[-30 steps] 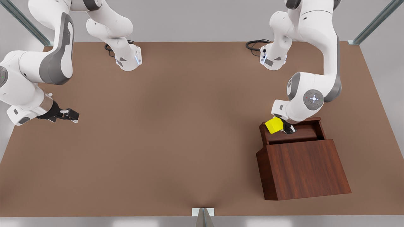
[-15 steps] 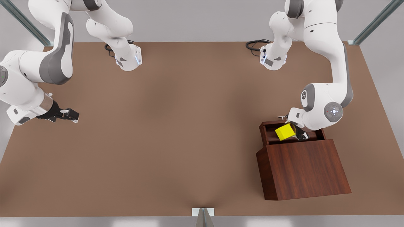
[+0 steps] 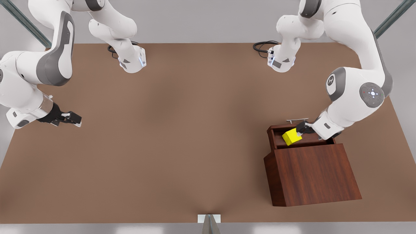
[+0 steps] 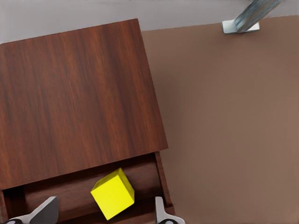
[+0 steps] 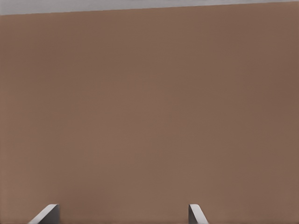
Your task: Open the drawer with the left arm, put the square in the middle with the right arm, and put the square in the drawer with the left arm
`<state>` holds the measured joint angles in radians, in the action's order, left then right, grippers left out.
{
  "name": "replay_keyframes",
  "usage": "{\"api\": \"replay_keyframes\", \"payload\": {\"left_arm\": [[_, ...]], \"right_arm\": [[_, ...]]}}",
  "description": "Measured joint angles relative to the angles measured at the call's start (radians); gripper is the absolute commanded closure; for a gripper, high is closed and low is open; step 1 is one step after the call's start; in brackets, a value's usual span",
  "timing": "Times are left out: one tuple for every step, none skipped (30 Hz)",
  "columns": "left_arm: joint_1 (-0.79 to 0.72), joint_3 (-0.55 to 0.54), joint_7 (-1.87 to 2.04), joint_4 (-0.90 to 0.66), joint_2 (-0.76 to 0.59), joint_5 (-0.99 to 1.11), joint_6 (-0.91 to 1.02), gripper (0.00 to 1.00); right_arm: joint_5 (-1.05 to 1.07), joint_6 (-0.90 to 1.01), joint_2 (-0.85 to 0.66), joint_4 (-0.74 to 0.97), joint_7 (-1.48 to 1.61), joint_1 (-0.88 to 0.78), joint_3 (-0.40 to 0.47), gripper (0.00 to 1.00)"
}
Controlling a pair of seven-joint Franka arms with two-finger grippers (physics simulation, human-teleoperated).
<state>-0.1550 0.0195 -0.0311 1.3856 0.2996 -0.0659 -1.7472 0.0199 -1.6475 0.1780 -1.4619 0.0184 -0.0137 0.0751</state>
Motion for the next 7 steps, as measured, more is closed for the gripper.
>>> {"api": "replay_keyframes", "payload": {"left_arm": [[0.044, -0.065, 0.003, 0.0, -0.003, 0.041, -0.001, 0.0], [0.051, -0.079, 0.003, -0.001, -0.012, 0.075, -0.004, 0.0], [0.053, -0.088, 0.003, -0.001, -0.02, 0.107, -0.006, 0.0], [0.05, -0.093, 0.003, 0.0, -0.022, 0.134, -0.008, 0.0], [0.053, -0.093, 0.003, 0.0, -0.023, 0.156, -0.01, 0.0], [0.052, -0.093, 0.003, 0.0, -0.023, 0.172, -0.011, 0.0], [0.052, -0.093, 0.005, 0.0, -0.023, 0.185, -0.011, 0.0]], "right_arm": [[-0.003, -0.001, 0.001, 0.0, 0.0, 0.0, 0.0, 0.0], [-0.005, -0.002, 0.006, 0.001, 0.002, 0.0, 0.0, 0.0], [-0.005, -0.002, 0.006, 0.002, 0.002, -0.001, 0.0, 0.0], [-0.005, -0.001, 0.006, 0.002, 0.002, -0.002, 0.0, 0.0], [-0.005, -0.002, 0.006, 0.002, 0.001, -0.002, 0.0, 0.0], [-0.005, -0.001, 0.006, 0.002, 0.0, -0.001, 0.0, 0.0], [-0.005, -0.001, 0.006, 0.003, 0.001, -0.002, 0.0, 0.0]]}}
